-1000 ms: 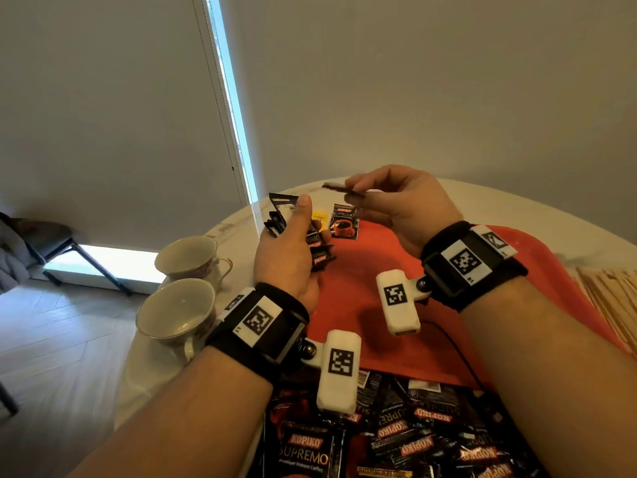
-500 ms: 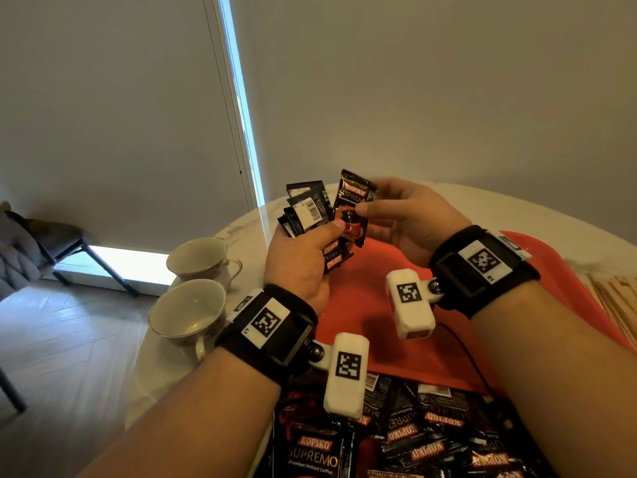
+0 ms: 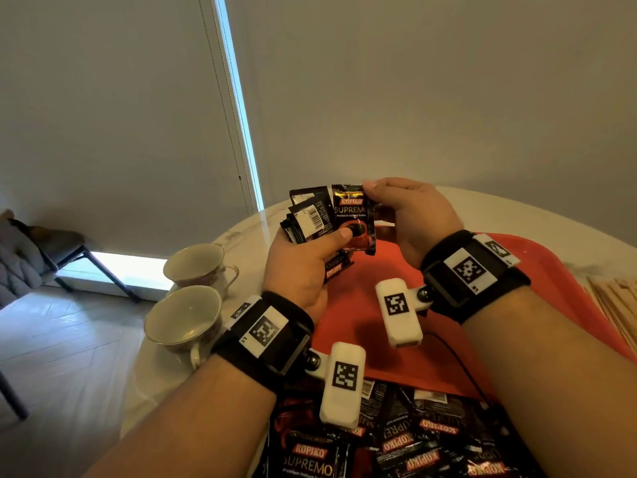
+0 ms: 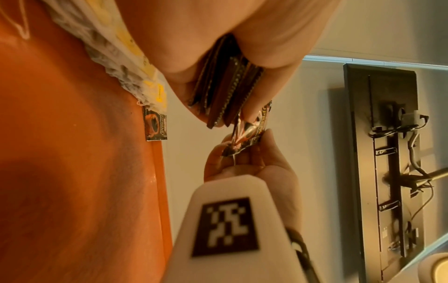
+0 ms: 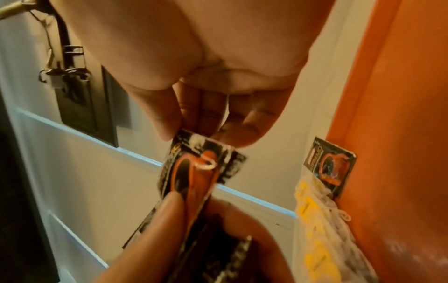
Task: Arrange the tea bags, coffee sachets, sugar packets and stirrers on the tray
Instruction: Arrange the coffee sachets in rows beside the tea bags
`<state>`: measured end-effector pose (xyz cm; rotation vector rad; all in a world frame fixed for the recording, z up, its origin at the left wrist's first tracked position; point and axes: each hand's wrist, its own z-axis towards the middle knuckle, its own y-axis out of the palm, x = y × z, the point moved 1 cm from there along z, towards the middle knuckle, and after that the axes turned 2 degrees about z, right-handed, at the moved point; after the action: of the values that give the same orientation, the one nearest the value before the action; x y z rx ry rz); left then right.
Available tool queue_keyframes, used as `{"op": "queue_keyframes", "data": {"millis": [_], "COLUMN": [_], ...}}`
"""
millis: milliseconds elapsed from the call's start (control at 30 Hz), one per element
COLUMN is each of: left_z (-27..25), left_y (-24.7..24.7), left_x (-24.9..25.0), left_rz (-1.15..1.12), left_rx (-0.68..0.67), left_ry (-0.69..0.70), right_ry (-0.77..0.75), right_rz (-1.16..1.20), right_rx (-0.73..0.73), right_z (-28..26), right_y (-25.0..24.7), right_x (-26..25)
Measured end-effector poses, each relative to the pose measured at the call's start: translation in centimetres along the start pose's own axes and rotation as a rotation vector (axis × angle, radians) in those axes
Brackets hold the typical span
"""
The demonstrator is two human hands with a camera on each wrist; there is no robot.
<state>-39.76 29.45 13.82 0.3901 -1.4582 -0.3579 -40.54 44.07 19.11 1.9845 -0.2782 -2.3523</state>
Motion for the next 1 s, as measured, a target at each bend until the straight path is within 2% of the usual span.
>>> {"op": "queue_keyframes", "data": {"millis": [100, 200, 233, 300, 367, 433, 567, 733, 1000], "left_z": [0.0, 0.1, 0.1, 0.2, 0.2, 0.3, 0.2, 0.1, 0.5], "left_y": [-0.2, -0.4, -0.4, -0.4, -0.4, -0.5, -0.5, -0.4, -0.7], "left_x": [0.3, 0.3, 0.3, 0.4, 0.5, 0.6, 0.7, 0.9, 0.5], "left_rz": [-0.011, -0.005, -0.011, -0.044, -0.113, -0.141, -0.127, -0.098, -0.077], "left_rx": [0.068, 0.120, 0.129, 0.162, 0.198, 0.217, 0.250, 0.256, 0.250], "left_ry": [0.005, 0.016, 0.016, -0.005, -0.045, -0.062, -0.075, -0.086, -0.108], "right_ry": [0.103, 0.127, 0.126, 0.130, 0.147, 0.225, 0.434, 0.518, 0.503], "right_rz": [-0.009, -0.146, -0.156, -0.119, -0.080, -0.094, -0.249, -0.391, -0.621], "right_rx": [-0.014, -0.176, -0.190, -0.118, 0.019, 0.136, 0.240, 0.210, 0.181], "right_z": [0.1, -0.2, -0.1, 0.2, 0.7, 1.6, 3.6, 5.8, 6.6], "right_y": [-0.1, -0.2, -0.3, -0.7, -1.3, -2.1, -3.1, -2.6, -1.7], "right_x": [0.3, 0.3, 0.3, 0.4, 0.8, 1.9, 4.6, 5.8, 5.2]}}
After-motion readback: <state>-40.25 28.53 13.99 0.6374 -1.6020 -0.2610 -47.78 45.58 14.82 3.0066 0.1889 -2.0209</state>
